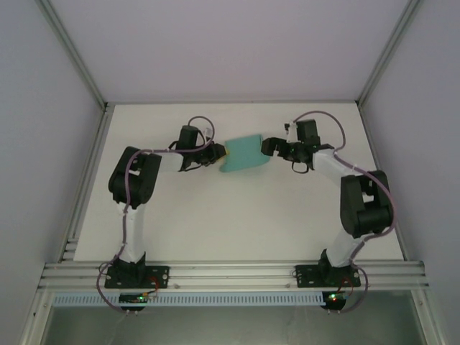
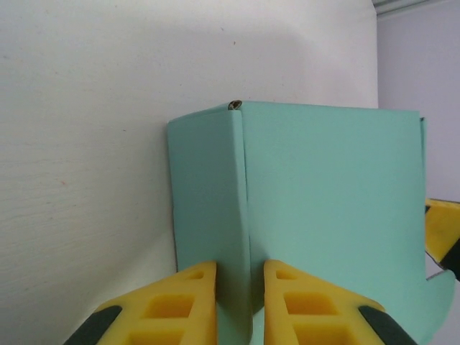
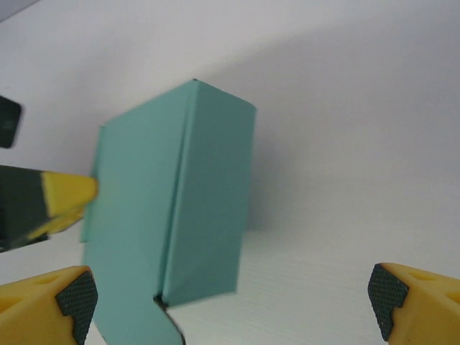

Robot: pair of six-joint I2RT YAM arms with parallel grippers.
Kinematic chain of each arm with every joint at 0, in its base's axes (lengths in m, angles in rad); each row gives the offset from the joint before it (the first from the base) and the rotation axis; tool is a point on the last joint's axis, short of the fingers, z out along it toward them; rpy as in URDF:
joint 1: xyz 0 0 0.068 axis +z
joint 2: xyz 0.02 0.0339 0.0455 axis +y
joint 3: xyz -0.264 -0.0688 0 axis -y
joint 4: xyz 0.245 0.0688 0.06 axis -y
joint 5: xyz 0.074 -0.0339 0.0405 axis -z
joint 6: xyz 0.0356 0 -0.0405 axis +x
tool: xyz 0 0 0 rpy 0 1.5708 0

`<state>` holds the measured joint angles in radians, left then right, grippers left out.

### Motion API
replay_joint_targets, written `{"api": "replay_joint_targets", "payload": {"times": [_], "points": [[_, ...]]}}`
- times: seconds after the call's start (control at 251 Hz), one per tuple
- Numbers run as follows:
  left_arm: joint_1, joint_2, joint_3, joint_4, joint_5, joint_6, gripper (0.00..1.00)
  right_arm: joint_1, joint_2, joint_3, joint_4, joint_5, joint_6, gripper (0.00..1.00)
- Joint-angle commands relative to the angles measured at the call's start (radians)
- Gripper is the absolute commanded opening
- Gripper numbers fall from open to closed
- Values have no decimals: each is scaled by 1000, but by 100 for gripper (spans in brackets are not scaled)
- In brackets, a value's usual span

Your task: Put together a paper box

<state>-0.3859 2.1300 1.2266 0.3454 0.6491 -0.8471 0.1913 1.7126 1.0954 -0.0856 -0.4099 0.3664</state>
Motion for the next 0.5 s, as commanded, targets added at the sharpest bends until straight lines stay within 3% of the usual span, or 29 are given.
{"api": "replay_joint_targets", "payload": {"times": [0.0,0.335,0.431,0.495], "points": [[13,57,-39,-95,-33,-2,16,-11,97,76,-13,-164,55,100],[24,53,-24,-91,1,19,15,-17,298,210,97,-396,221,97],[24,54,-14,-101,3,29,15,-18,342,225,155,-450,274,88],[24,52,-3,-113,2,39,15,-17,355,228,210,-479,315,76]]}}
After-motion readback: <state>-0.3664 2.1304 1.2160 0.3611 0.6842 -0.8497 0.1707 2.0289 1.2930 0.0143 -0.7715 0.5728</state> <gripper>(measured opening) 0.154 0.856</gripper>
